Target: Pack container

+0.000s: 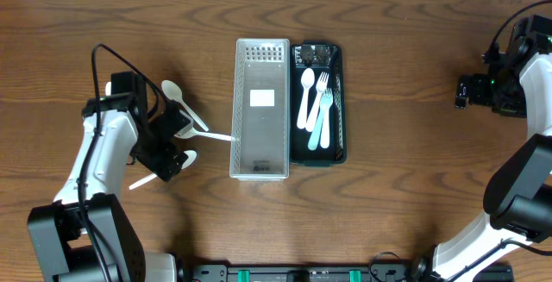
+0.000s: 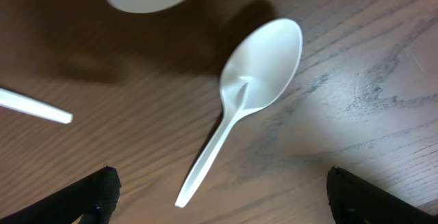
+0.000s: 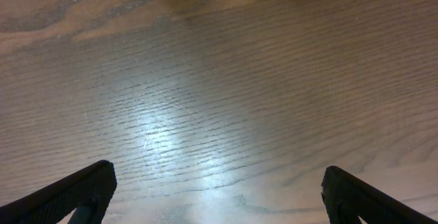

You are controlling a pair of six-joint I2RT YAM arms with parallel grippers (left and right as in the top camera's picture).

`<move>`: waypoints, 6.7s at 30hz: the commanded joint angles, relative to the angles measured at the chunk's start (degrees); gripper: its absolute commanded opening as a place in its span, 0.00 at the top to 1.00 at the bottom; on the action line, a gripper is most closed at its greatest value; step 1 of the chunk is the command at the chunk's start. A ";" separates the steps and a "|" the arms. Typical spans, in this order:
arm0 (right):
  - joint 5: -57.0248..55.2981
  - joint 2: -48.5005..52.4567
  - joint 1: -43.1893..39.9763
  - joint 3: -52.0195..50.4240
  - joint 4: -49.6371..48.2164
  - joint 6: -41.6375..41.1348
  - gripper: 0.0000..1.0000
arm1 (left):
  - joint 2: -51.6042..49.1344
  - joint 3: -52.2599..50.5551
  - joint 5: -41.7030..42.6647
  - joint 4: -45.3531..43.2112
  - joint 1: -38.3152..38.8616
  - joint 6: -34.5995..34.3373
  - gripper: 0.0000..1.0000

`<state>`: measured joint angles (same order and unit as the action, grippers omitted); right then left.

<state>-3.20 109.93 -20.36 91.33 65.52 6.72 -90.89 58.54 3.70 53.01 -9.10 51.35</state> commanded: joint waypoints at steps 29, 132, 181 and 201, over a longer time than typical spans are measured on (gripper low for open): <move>0.22 -0.11 -0.24 -0.07 0.00 0.66 0.01 | -4.35 -7.45 1.25 -10.88 -0.09 8.24 0.02; 0.20 -0.11 -0.24 -0.07 0.00 0.66 0.01 | 2.34 11.72 22.64 -17.97 19.58 -56.83 0.94; 0.20 -0.11 -0.24 -0.07 0.02 0.63 0.01 | 5.33 13.57 -7.28 -10.43 2.58 -78.03 0.02; 0.20 -0.11 -0.24 -0.07 0.00 0.63 0.01 | -9.44 13.62 -3.72 -15.06 -15.74 -52.94 0.02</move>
<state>-3.20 109.93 -20.36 91.31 65.52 6.72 -98.94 71.22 -1.45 38.26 -24.97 -7.57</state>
